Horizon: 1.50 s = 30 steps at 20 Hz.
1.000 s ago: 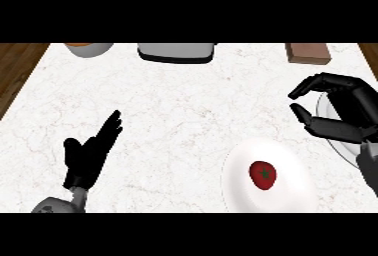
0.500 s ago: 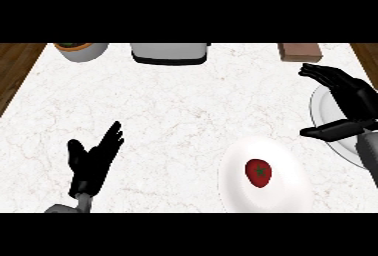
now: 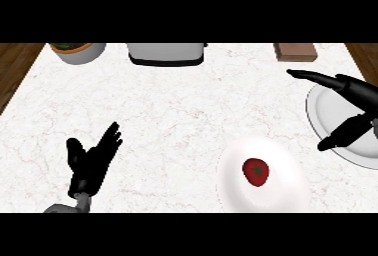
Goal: Pick the tomato from the plate and place it in the plate
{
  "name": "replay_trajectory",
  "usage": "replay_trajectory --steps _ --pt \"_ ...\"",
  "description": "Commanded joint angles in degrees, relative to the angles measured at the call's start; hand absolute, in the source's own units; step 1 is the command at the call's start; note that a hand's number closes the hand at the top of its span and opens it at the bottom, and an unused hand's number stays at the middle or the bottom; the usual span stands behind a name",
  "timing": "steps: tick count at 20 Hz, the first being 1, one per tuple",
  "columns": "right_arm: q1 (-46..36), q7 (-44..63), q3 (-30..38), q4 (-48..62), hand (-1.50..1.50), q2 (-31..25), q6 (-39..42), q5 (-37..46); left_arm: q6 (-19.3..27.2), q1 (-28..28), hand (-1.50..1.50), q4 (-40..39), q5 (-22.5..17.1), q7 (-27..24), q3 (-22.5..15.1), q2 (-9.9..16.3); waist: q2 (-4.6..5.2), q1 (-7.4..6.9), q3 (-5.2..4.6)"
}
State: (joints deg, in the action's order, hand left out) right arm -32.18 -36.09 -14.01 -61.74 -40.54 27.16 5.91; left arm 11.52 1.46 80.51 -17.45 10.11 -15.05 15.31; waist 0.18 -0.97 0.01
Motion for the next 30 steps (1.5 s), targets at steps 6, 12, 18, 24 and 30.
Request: replay_trajectory --steps 6,12,18,24,30 --pt "4.9 10.6 -6.5 -14.1 -1.5 2.5 -1.7 10.9 -0.2 -3.4 0.0 1.3 2.1 -2.0 0.3 -0.8 -0.35 0.95 -0.03" --pt "6.9 18.7 -6.8 -20.6 -1.5 8.4 -2.6 16.6 -1.2 -1.8 0.0 1.0 2.3 0.4 2.2 -1.8 -0.25 0.85 -0.02" --pt "15.2 21.5 -10.9 -24.2 -1.5 10.7 -2.2 23.0 -3.2 -2.6 0.0 0.4 2.5 -0.1 3.4 -2.0 -0.23 0.83 -0.01" --pt "15.8 15.7 -6.8 -20.9 -1.5 12.4 0.6 26.8 -1.5 -8.6 0.0 7.9 6.4 1.5 1.5 -4.2 -0.21 0.64 0.01" --pt "20.1 19.8 -7.5 -27.3 -1.5 15.4 -1.0 33.5 -4.8 -0.2 0.0 -4.5 6.3 -2.0 6.4 -5.9 -0.17 1.09 -0.02"
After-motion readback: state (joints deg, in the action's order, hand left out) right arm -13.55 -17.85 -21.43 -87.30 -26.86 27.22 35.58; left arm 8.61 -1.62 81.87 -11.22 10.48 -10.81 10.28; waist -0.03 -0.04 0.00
